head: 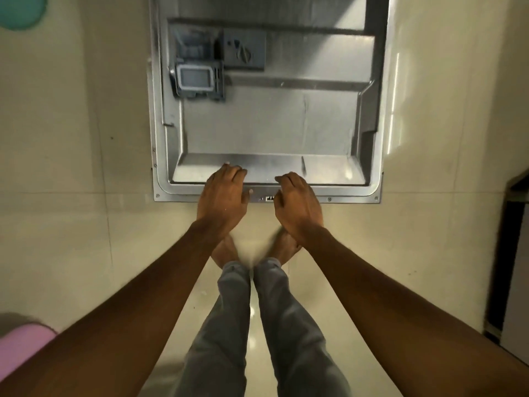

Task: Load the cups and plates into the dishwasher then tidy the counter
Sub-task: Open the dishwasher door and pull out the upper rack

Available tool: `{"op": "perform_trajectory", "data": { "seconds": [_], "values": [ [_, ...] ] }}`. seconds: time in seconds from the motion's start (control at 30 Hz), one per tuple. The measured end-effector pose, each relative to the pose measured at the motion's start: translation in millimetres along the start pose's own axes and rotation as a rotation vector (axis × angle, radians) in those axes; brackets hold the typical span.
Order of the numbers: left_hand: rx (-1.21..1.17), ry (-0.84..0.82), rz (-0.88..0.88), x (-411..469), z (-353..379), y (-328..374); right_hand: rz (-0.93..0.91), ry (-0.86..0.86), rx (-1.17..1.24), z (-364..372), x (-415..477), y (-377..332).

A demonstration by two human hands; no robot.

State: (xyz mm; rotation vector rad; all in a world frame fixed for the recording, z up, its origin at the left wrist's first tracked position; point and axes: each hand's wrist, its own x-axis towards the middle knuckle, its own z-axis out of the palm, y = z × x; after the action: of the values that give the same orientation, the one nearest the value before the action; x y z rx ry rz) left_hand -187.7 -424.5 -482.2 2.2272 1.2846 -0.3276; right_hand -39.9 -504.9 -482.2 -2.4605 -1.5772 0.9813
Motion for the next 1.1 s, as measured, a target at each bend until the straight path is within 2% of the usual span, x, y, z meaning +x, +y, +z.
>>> {"op": "perform_trajectory", "data": {
  "seconds": [0.27, 0.53, 0.77, 0.87, 1.1],
  "values": [
    [0.074, 0.130, -0.020, -3.4, -114.7, 44.5, 0.049, 0.038, 0.175, -104.3, -7.9, -40.9],
    [-0.004, 0.279, -0.037, 3.8, -217.4, 75.7, -0.005, 0.315, 0.310, -213.7, 8.0, -71.3],
    [-0.062, 0.402, -0.046, 43.7, -279.3, 68.6, -0.128, 0.517, 0.365, -260.2, 51.8, -98.6],
    [-0.051, 0.411, 0.005, 74.7, -311.9, 61.9, -0.138, 0.618, 0.385, -283.4, 80.9, -112.5],
    [0.081, 0.499, 0.167, 146.9, -399.5, 55.6, -0.129, 0.716, 0.416, -343.3, 153.4, -147.3]
  ]
}}
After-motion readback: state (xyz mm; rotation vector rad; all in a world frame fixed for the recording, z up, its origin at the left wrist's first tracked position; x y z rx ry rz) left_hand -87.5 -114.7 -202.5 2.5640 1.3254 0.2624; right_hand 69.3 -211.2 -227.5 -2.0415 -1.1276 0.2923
